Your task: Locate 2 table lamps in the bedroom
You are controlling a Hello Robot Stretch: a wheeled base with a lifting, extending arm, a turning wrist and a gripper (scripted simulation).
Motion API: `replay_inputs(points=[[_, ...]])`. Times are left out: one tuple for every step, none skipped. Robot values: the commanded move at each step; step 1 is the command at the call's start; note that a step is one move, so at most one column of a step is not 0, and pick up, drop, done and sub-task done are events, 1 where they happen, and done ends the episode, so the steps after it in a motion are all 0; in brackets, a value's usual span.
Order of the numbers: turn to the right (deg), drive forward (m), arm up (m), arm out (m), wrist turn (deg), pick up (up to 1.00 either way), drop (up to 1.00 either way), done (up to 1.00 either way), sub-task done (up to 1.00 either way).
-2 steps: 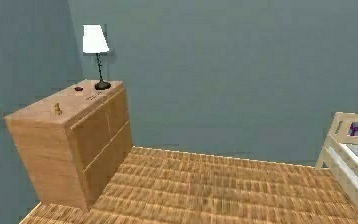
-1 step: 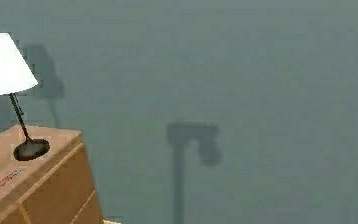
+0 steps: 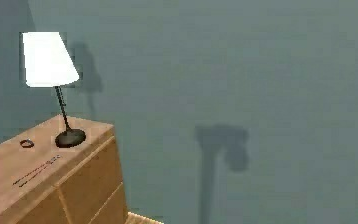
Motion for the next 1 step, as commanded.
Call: replay_inputs(points=[[0.0, 0.3, 0.0, 0.0, 0.0, 0.0, 0.0, 0.0, 0.0]])
